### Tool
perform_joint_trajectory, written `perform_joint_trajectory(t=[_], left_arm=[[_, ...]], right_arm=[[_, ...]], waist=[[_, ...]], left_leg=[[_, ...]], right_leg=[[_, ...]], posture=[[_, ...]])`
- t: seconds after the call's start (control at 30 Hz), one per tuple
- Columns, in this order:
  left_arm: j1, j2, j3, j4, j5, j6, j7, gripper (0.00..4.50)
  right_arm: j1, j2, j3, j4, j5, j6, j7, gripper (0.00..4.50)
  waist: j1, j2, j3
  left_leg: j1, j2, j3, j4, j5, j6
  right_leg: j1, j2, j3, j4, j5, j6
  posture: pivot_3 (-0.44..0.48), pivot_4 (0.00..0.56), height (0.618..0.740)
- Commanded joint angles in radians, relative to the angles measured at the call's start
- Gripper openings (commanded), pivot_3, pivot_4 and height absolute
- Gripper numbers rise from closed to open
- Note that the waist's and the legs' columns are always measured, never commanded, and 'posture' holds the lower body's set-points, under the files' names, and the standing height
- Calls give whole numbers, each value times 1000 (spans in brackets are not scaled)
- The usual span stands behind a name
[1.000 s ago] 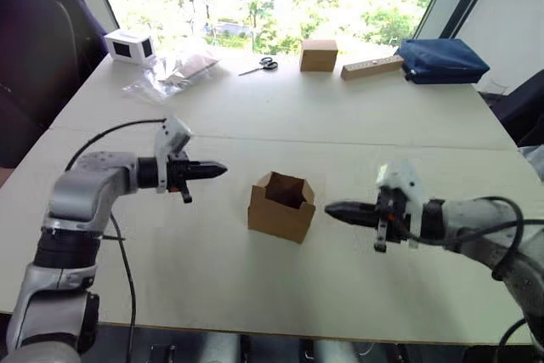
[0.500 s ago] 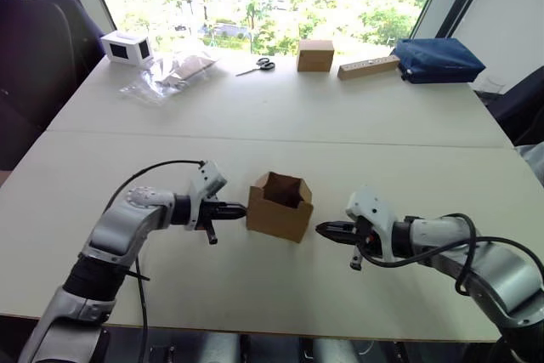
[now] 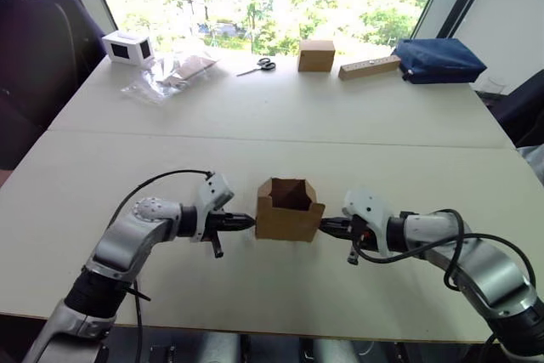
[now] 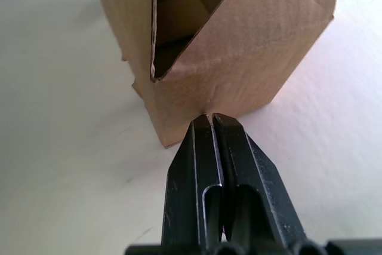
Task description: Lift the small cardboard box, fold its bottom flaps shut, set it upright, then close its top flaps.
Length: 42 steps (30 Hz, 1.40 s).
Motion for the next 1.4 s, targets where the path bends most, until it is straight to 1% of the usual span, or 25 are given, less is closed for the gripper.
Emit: perform_joint_trajectory(t=[0.03, 0.13, 0.2, 0.27, 0.3, 0.37, 0.43, 0.57, 0.93, 1.17, 1.4], left_arm=[[-67, 26, 127, 40, -83, 12, -23, 108], [-117, 52, 187, 38, -190, 99, -76, 108], [-143, 73, 198, 24, -218, 121, -96, 108], [-158, 90, 182, 6, -224, 118, -113, 108], [-161, 94, 171, -7, -226, 111, -123, 108], [-164, 100, 134, -29, -223, 106, -149, 108], [-172, 91, 95, -22, -193, 84, -150, 108], [-205, 60, 42, 19, -153, 48, -136, 108], [-243, 38, -74, 54, -70, -31, -181, 108], [-253, 23, -106, 60, -20, -71, -179, 108], [-235, 16, -112, 69, 10, -89, -164, 108]], right_arm=[[9, -67, -117, -53, 56, 17, 60, 0], [6, -112, -168, -30, 64, 8, 97, 0], [-17, -132, -194, 17, 48, -24, 117, 0], [-68, -114, -218, 65, 65, -42, 126, 0], [-106, -85, -232, 82, 100, -32, 126, 0], [-171, -46, -227, 100, 149, -18, 145, 0], [-207, -17, -194, 98, 157, -13, 157, 0], [-231, 26, -123, 95, 132, -19, 157, 0], [-252, 69, -25, 124, 62, -56, 161, 0], [-273, 89, 14, 151, 31, -58, 171, 0], [-297, 106, 70, 225, -43, -108, 188, 0]], waist=[[0, 0, 0], [-1, 0, 0], [-1, 0, 0], [-3, 0, 0], [-5, 0, 0], [-8, 0, 0], [-7, 0, 0], [0, 0, 0], [-2, 0, 0], [-1, 0, 0], [-2, 0, 0]], left_leg=[[0, 0, 0, 0, 0, 0], [0, 0, 0, 0, 0, 0], [0, 0, 0, 0, 0, 0], [1, 0, 0, 0, 0, 0], [1, 0, 0, 0, 0, 0], [2, 0, 1, 0, 0, 0], [3, 0, 1, -1, 0, 0], [3, 1, 0, -1, 0, 0], [4, -1, 1, -1, 0, 0], [4, -1, 1, -1, 0, 0], [4, -1, 1, -1, 0, 0]], right_leg=[[0, 0, 0, 0, 0, 0], [0, 0, 0, 0, 0, 0], [1, 0, 0, 0, 0, 0], [1, 0, 0, 0, 0, 0], [1, 0, 0, 0, 0, 0], [2, 1, 0, 0, 0, 0], [2, 2, 0, 0, 0, 0], [3, 2, 0, 0, 0, 0], [3, 1, 0, 0, 0, 0], [3, 1, 0, 0, 0, 0], [3, 1, 0, -1, 0, 0]], posture=[[0, 150, 740], [0, 150, 740], [0, 150, 740], [0, 150, 740], [0, 150, 740], [0, 150, 740], [0, 150, 740], [0, 150, 740], [0, 150, 740], [0, 150, 740], [0, 150, 740]])
